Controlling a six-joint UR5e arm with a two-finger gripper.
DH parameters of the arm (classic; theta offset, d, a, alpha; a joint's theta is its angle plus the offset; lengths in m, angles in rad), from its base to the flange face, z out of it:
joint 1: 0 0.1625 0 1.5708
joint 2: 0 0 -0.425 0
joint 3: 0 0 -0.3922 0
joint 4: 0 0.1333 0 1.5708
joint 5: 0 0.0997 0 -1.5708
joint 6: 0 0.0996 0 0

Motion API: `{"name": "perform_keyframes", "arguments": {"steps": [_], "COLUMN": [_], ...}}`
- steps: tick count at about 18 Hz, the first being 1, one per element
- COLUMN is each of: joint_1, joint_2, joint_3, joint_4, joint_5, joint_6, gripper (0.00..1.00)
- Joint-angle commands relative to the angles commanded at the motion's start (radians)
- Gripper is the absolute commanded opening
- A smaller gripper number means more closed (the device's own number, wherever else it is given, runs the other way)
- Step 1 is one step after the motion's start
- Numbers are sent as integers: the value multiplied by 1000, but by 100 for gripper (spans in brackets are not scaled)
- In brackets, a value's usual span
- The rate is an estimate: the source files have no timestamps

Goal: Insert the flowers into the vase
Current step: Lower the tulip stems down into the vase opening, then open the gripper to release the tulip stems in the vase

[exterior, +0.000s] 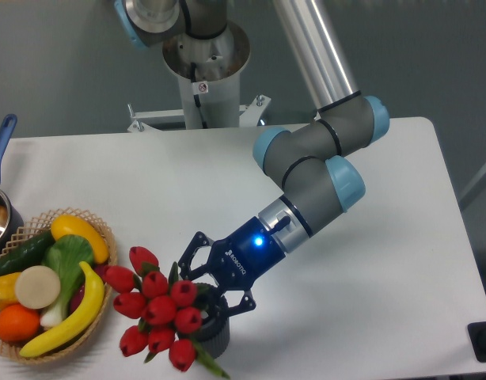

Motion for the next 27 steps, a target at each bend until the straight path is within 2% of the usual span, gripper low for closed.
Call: {"name": "perform_keyframes", "arguments": {"steps": [4,7,11,14,27], "joint_1": [3,9,21,29,41], "joint_2": [0,2,3,17,31], "joint_3": [-17,-23,-25,-43,-55], "joint_4": [0,0,-3,-3,-2], "joint_5": [31,31,34,51,152], "joint_6": [20,20,15,12,11], "gripper": [54,60,84,99,100]}}
